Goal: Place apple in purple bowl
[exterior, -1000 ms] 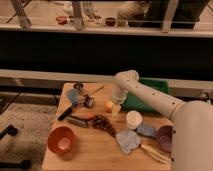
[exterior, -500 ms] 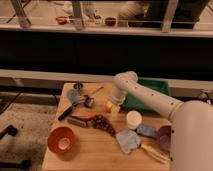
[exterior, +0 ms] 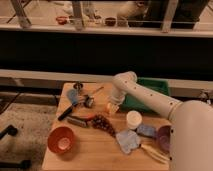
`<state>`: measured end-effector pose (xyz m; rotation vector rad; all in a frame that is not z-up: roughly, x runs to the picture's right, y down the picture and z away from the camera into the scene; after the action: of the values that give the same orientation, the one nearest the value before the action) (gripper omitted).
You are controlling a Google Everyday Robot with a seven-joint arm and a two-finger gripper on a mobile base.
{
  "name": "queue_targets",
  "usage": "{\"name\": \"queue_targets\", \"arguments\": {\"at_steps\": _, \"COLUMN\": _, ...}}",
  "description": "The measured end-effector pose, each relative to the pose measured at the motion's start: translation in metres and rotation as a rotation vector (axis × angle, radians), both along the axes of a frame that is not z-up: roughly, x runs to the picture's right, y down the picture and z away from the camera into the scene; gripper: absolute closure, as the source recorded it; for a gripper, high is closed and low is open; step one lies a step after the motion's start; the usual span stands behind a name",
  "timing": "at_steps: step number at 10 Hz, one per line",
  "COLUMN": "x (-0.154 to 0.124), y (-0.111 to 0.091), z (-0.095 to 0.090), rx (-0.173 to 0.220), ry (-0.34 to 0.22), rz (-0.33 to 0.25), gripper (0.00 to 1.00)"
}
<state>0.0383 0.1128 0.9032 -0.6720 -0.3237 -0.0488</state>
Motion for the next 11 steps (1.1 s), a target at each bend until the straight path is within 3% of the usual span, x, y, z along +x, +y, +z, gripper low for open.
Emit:
{"name": "queue_targets", "arguments": {"at_steps": 1, "x": 0.000, "y": -0.001, "z": 0.000, "rx": 0.002, "ry": -0.001, "rz": -0.001, "gripper": 0.90}}
{"name": "queue_targets", "arguments": {"at_steps": 3, "x": -0.001, "y": -0.001, "z": -0.001, "rx": 0.002, "ry": -0.005, "rz": -0.002, "gripper": 1.00}}
{"name": "queue_targets", "arguments": {"at_steps": 11, "x": -0.001, "y": -0.018, "z": -0.026, "rx": 0.039, "ry": -0.053, "rz": 0.021, "gripper": 1.00}}
